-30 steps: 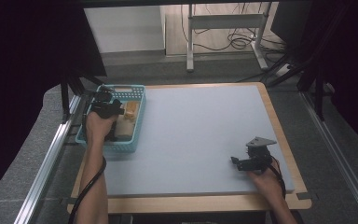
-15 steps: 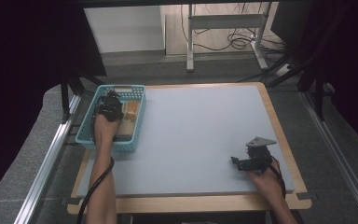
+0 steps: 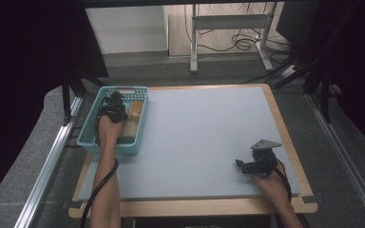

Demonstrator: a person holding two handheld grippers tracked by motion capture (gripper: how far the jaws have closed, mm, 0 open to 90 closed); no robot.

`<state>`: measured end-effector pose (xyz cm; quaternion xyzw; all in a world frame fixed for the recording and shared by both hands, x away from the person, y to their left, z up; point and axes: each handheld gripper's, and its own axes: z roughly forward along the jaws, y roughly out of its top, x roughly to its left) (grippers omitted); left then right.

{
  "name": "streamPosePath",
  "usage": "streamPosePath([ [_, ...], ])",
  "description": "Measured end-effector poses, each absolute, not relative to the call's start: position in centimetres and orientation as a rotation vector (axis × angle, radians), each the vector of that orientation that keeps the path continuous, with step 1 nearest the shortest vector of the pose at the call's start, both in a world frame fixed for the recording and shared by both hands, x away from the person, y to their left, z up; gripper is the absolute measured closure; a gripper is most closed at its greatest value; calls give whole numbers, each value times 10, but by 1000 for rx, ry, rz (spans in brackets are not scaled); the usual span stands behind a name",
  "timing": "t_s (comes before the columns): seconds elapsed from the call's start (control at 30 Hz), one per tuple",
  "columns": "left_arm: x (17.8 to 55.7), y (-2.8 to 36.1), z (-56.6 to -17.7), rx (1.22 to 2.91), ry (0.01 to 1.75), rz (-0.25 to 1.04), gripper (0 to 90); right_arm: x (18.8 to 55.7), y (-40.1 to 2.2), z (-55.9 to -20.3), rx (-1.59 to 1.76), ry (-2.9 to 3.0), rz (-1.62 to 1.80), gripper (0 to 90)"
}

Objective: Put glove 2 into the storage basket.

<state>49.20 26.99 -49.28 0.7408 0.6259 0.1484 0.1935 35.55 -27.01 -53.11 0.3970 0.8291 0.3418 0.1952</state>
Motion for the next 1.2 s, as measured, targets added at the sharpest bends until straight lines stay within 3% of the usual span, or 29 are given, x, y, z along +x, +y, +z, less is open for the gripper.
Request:
streamPosePath([
  [0.5, 467, 297, -458, 1955, 1718, 518, 448, 355, -270, -531, 1112, 2324, 957, 106],
  [0.93, 445, 309, -447, 1835, 1636, 472, 277, 355, -270, -531, 1112, 2324, 957, 106],
  [1.2, 431, 311, -441, 1848, 1577, 468, 191, 355, -270, -531, 1112, 2324, 957, 106],
])
